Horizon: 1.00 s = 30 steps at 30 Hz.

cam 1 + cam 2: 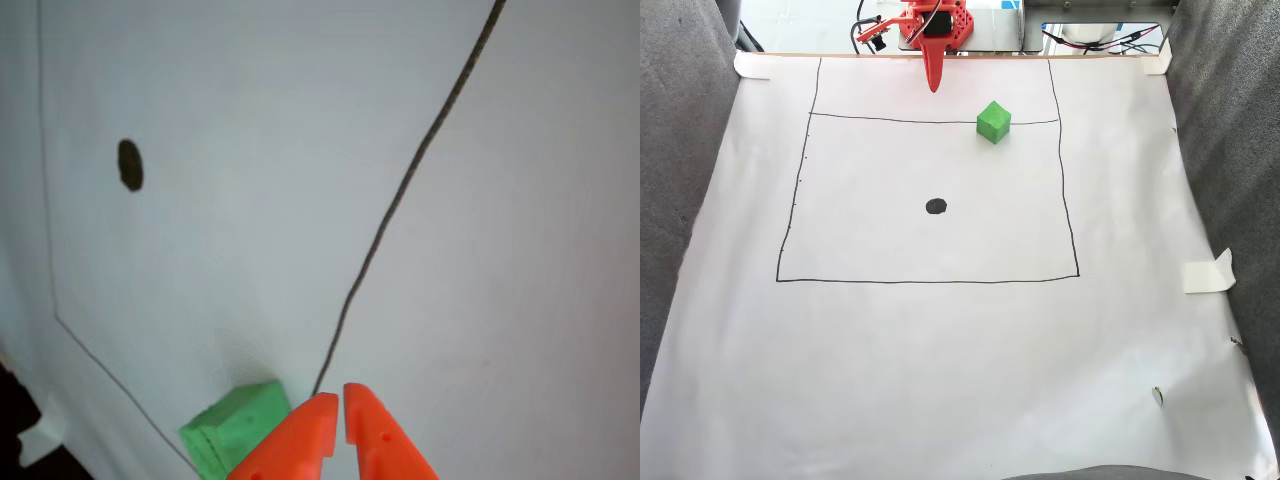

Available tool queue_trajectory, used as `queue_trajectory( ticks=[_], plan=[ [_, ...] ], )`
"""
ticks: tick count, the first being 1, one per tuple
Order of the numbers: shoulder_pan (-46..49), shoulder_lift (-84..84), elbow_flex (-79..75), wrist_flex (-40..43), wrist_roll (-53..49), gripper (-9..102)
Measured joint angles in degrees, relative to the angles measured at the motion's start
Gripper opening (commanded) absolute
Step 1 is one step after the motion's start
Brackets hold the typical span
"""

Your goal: Grasp the colored block, Place it on the black dot, and then return the arm to the default position.

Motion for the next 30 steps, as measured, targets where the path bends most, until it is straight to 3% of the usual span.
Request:
queue_trajectory(
  ticks=[20, 25, 30],
  plan=[
    [-0.35, -0.44, 0.0, 0.0, -0.53, 0],
    [-2.64, -8.53, -2.2, 0.0, -0.88, 0],
    [-5.19, -27.86, -16.79, 2.55, 2.55, 0]
  ],
)
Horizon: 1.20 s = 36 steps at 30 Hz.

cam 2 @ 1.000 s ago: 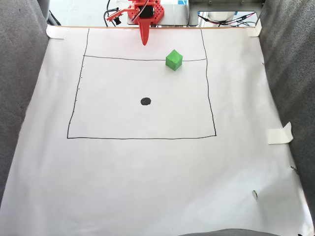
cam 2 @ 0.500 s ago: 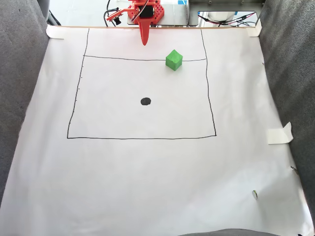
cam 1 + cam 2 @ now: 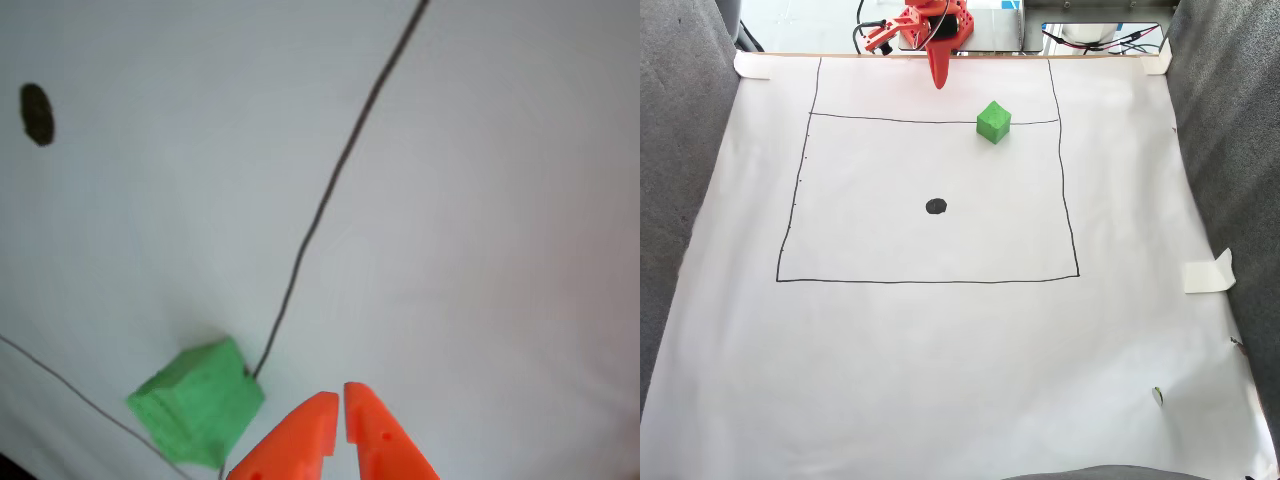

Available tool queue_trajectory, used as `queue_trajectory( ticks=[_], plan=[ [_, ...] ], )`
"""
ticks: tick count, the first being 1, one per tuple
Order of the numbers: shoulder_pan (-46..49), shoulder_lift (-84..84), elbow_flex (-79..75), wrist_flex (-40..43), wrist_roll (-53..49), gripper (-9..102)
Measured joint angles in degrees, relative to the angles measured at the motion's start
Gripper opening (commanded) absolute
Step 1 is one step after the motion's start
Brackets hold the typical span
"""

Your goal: Grasp the colored block, Place it on the black dot, and then return the arm to the default position.

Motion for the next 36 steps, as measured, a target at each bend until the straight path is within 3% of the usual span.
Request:
queue_trajectory(
  ticks=[6, 19, 28, 36],
  plan=[
    [-3.96, -16.52, -19.6, 6.06, 5.19, 0],
    [-12.83, -40.34, -35.42, 12.04, 10.2, 0],
    [-14.24, -55.9, -48.78, 15.91, 9.76, 0],
    [-16.88, -63.63, -58.89, 22.68, 2.81, 0]
  ],
)
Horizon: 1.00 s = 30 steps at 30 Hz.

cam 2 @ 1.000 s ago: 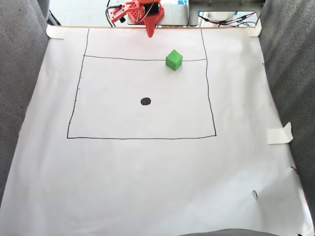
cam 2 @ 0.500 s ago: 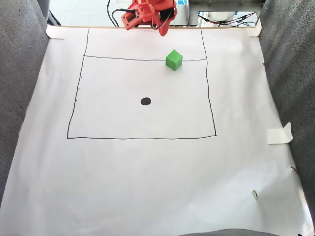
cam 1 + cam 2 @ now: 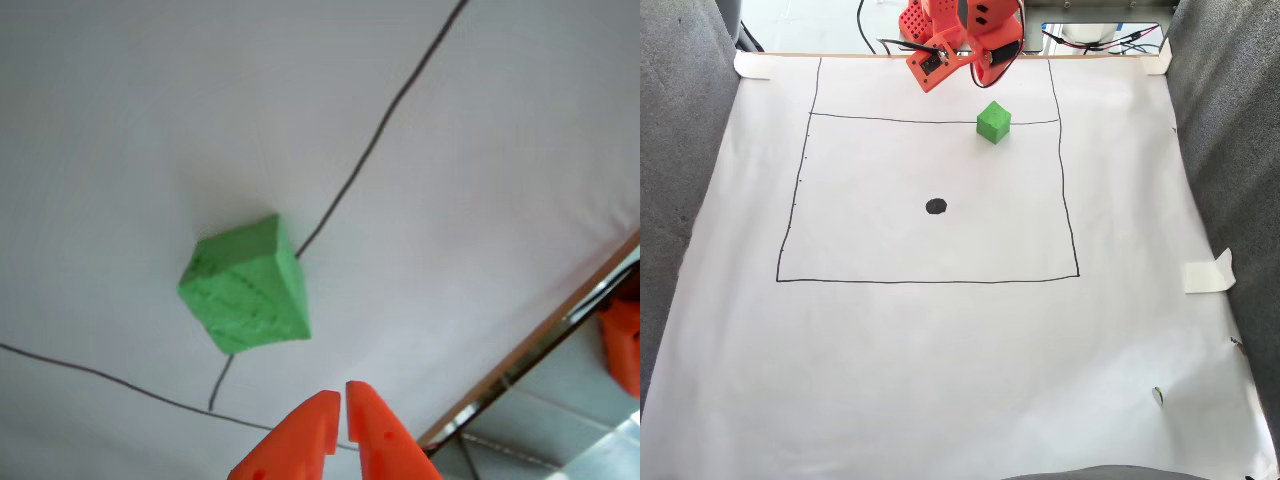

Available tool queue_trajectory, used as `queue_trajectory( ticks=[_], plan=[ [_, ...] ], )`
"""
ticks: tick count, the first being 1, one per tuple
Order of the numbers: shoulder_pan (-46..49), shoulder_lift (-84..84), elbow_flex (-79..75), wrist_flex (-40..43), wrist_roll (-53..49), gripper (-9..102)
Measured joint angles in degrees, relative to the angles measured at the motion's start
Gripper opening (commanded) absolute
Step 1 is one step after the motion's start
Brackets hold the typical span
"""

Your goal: Grasp the colored block, Place it on the black dot, and then return the arm to the default position.

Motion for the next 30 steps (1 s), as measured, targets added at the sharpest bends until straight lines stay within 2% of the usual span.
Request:
queue_trajectory(
  ticks=[12, 19, 30],
  plan=[
    [1.23, -8.96, -2.9, 0.26, -18.28, 0],
    [2.11, -11.78, -5.8, -3.16, -20.74, 0],
    [-0.09, -12.92, -8.96, -2.81, -22.68, 1]
  ],
)
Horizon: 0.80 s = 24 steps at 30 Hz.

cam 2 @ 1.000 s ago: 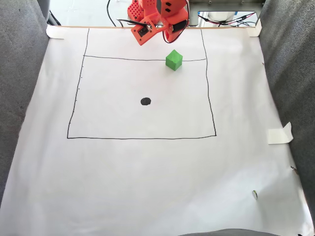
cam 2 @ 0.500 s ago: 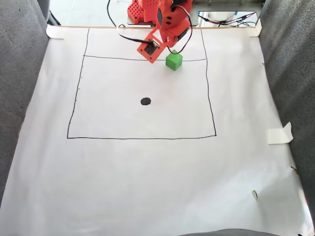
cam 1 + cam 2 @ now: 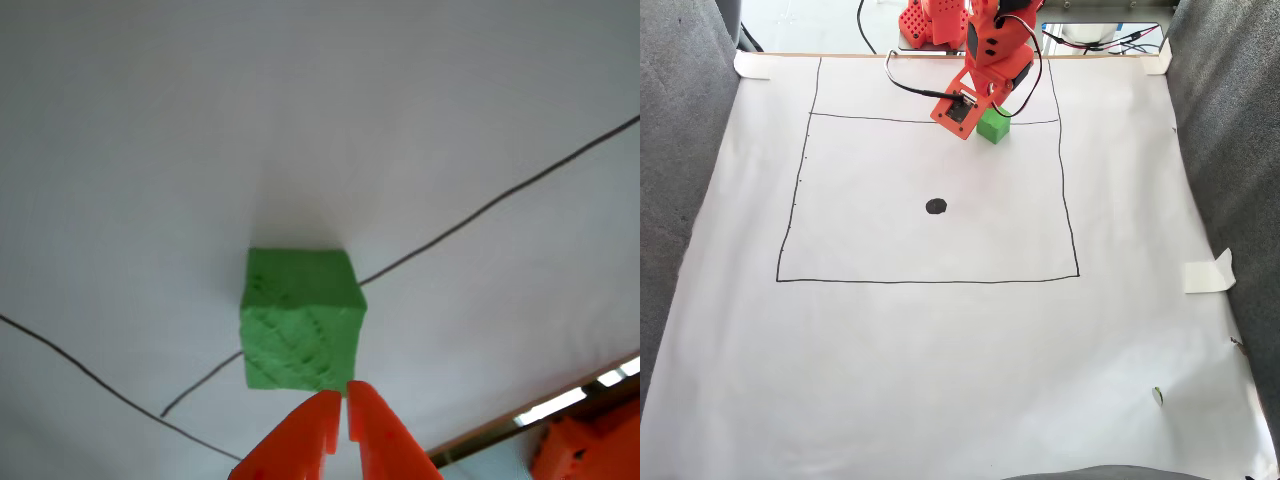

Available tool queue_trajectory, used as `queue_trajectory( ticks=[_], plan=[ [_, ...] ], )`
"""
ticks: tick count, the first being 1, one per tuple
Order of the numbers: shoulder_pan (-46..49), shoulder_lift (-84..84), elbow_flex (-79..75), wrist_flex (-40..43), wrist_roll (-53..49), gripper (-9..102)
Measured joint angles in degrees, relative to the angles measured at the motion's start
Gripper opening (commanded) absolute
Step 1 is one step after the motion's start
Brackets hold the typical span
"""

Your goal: Grasp the colored block, Place it on the black dot, and then return the arm to the default position.

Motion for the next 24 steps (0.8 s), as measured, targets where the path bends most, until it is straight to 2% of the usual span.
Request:
queue_trajectory(
  ticks=[5, 9, 15, 22, 24],
  plan=[
    [-0.62, -0.18, 0.0, 0.79, 0.53, 14],
    [-0.62, -0.18, -0.09, 1.23, 0.7, 16],
    [-0.62, -0.18, -0.09, 2.02, 0.97, 27],
    [-0.62, -0.18, 0.44, 3.34, 1.67, 33],
    [-0.62, -0.18, 1.67, 3.34, 1.67, 39]
  ],
)
